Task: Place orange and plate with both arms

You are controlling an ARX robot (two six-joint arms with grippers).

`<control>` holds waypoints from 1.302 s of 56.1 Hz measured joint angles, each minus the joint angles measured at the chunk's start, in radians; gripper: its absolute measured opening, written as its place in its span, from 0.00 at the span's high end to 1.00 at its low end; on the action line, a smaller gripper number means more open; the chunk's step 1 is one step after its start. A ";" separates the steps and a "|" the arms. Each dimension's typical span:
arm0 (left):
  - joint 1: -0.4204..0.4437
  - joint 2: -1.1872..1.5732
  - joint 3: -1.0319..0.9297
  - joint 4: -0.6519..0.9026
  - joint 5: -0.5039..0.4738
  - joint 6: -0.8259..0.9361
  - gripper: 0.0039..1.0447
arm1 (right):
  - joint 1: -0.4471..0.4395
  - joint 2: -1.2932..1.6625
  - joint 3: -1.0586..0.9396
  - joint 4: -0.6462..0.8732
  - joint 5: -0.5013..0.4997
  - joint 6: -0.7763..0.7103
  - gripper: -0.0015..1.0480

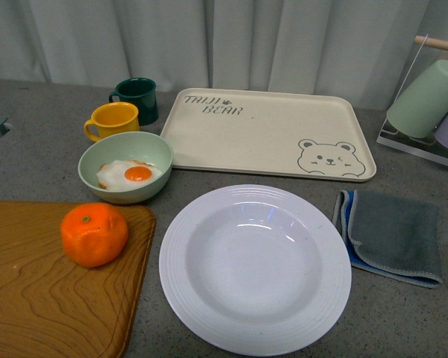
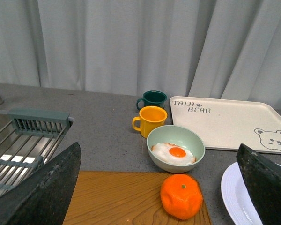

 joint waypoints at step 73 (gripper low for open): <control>0.000 0.006 0.002 -0.010 -0.005 -0.005 0.06 | 0.000 0.000 0.000 0.000 0.000 0.000 0.09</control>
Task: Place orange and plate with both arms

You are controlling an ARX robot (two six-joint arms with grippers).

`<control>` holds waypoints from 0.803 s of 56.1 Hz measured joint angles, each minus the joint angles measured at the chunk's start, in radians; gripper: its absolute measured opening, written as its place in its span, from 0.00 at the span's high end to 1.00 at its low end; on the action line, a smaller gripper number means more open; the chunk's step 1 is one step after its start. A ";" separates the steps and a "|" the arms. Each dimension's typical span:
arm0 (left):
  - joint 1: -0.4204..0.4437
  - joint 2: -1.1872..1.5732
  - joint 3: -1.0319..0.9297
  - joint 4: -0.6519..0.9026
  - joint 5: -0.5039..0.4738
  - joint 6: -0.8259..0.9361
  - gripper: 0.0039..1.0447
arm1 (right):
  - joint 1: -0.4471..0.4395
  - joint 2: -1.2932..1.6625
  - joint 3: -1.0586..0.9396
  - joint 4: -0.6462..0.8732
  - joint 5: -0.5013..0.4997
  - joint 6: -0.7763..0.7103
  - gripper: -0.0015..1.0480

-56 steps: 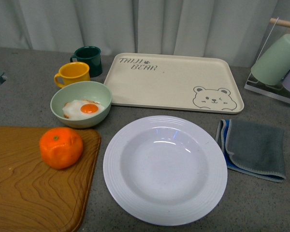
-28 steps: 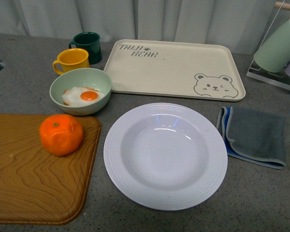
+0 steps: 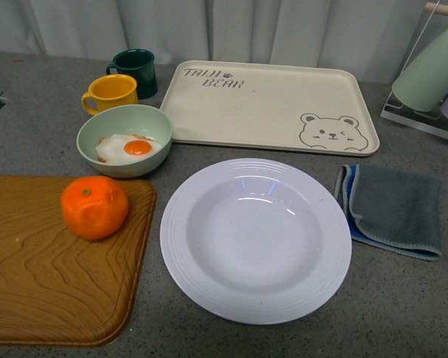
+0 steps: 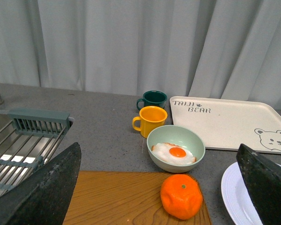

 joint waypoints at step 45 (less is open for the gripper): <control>-0.191 1.496 0.591 0.105 0.130 -0.148 0.06 | 0.000 0.000 0.000 0.000 0.000 0.000 0.09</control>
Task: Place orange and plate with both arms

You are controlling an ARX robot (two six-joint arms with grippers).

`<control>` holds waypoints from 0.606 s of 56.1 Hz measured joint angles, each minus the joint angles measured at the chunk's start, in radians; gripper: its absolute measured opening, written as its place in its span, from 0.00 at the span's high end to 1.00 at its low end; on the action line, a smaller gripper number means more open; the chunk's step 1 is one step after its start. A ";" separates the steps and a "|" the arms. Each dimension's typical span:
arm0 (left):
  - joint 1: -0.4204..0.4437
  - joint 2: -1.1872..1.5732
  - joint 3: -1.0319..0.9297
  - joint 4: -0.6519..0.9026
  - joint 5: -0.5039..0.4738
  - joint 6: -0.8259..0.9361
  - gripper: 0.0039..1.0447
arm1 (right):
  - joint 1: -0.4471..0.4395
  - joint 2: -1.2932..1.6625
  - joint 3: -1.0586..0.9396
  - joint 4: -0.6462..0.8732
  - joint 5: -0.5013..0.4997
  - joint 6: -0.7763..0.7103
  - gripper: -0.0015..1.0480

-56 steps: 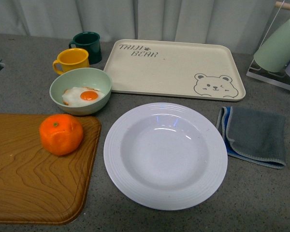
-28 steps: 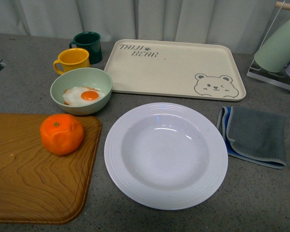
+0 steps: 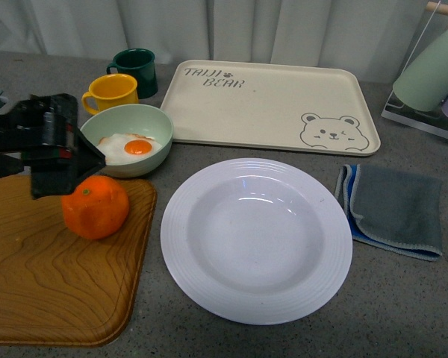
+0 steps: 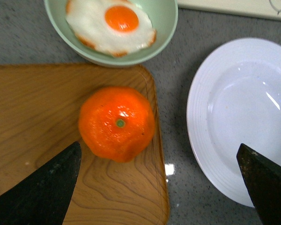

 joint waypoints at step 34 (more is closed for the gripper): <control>0.039 0.329 0.189 -0.053 0.036 0.045 0.06 | 0.000 0.000 0.000 0.000 0.000 0.000 0.09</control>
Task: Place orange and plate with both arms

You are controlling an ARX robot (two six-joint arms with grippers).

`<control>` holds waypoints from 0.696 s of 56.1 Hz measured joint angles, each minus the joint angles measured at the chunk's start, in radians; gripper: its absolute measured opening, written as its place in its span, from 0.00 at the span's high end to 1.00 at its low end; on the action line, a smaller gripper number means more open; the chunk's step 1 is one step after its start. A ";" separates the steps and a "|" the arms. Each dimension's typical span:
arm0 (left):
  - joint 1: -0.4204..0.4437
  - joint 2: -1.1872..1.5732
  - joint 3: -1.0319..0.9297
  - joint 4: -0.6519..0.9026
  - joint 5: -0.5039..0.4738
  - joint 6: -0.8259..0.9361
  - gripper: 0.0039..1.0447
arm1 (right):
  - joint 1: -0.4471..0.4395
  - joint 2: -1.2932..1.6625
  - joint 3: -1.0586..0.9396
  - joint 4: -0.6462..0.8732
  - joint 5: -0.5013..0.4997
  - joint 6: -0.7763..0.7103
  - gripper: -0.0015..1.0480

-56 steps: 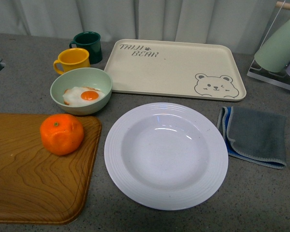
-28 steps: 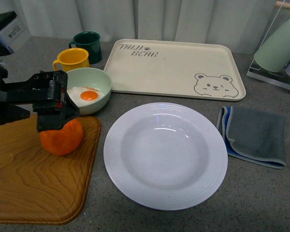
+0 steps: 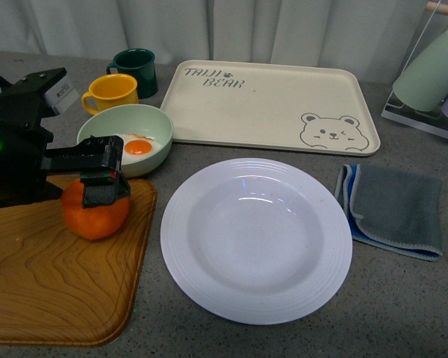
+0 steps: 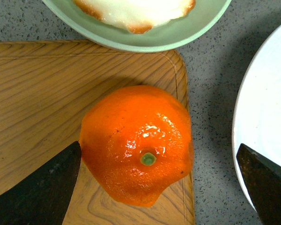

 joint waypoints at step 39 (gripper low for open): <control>-0.050 -0.047 0.003 -0.005 0.017 -0.035 0.55 | 0.000 0.000 0.000 0.000 0.000 0.000 0.09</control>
